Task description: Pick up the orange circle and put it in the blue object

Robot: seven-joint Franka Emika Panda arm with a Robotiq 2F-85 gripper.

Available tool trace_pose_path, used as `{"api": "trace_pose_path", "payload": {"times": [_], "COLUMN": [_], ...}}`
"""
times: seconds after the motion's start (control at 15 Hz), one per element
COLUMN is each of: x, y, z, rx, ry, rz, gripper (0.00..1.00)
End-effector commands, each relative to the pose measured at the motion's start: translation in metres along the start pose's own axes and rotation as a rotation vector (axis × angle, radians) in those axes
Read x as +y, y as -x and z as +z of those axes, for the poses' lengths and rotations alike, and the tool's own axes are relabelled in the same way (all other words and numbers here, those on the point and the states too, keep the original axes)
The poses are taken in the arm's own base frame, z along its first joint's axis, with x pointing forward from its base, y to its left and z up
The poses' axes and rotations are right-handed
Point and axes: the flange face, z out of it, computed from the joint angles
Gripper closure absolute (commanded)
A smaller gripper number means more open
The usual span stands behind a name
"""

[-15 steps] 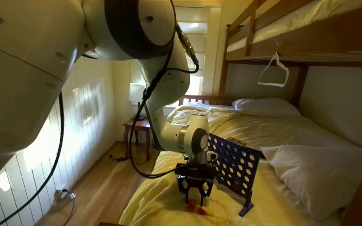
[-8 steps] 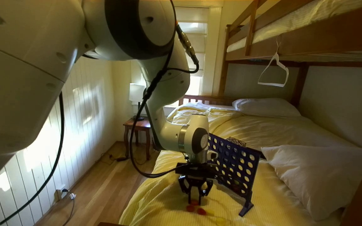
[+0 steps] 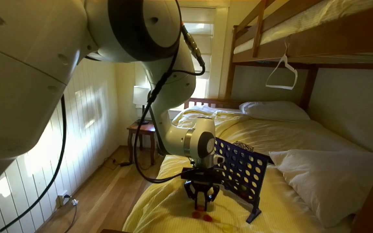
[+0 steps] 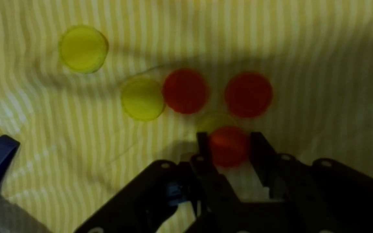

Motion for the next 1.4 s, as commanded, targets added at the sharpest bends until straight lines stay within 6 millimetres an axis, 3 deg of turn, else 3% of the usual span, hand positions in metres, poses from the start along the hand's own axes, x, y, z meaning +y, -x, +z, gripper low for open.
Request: {"api": "trace_pose_path", "payload": {"times": [0.0,0.07,0.2,0.27,0.47,0.6,0.73,1.07,1.2,1.33], "x": [0.002,0.002,0.002,0.002,0.003,0.004,0.004,0.005,0.005,0.006], "y": [-0.008,-0.009,-0.011,-0.012,-0.016,-0.018,-0.019,-0.022,-0.023,-0.023], "z": [0.003,0.003,0.005,0.006,0.008,0.01,0.01,0.009,0.009,0.008], "rx": [0.017,0.017,0.021,0.022,0.029,0.033,0.037,0.051,0.053,0.054], "ry": [0.011,0.015,0.022,0.024,0.026,0.026,0.027,0.031,0.033,0.033], "rz": [0.003,0.0,-0.006,-0.008,-0.014,-0.017,-0.018,-0.021,-0.022,-0.022], "gripper": [0.39,0.34,0.36,0.24,0.23,0.47,0.56,0.92,1.0,1.0]}}
